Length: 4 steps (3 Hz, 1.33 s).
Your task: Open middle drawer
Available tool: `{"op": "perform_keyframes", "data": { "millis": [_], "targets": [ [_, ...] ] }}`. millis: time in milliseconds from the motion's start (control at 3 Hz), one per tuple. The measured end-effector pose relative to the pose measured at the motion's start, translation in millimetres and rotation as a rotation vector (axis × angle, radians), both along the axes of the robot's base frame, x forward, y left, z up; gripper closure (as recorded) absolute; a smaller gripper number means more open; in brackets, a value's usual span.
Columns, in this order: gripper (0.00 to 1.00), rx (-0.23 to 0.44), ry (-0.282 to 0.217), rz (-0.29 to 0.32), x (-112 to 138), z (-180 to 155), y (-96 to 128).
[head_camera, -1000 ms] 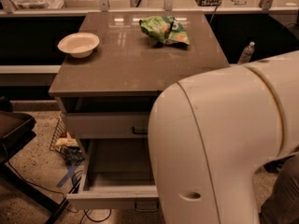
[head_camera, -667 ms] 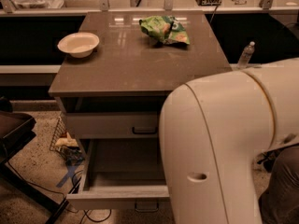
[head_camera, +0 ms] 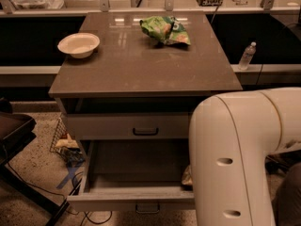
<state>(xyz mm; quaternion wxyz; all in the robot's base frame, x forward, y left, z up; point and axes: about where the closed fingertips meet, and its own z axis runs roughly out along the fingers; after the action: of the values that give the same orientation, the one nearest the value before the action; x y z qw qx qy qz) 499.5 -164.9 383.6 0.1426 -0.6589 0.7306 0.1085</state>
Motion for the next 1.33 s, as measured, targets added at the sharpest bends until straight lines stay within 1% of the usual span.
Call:
{"op": "perform_keyframes", "data": {
  "millis": [333, 667, 1000, 1333],
  "targets": [
    [1.00, 0.024, 0.007, 0.034, -3, -17, 7],
    [1.00, 0.011, 0.075, 0.057, -37, -18, 16],
    [1.00, 0.010, 0.078, 0.058, -39, -17, 18],
    [1.00, -0.010, 0.111, 0.062, -68, -8, 24]
  ]
}}
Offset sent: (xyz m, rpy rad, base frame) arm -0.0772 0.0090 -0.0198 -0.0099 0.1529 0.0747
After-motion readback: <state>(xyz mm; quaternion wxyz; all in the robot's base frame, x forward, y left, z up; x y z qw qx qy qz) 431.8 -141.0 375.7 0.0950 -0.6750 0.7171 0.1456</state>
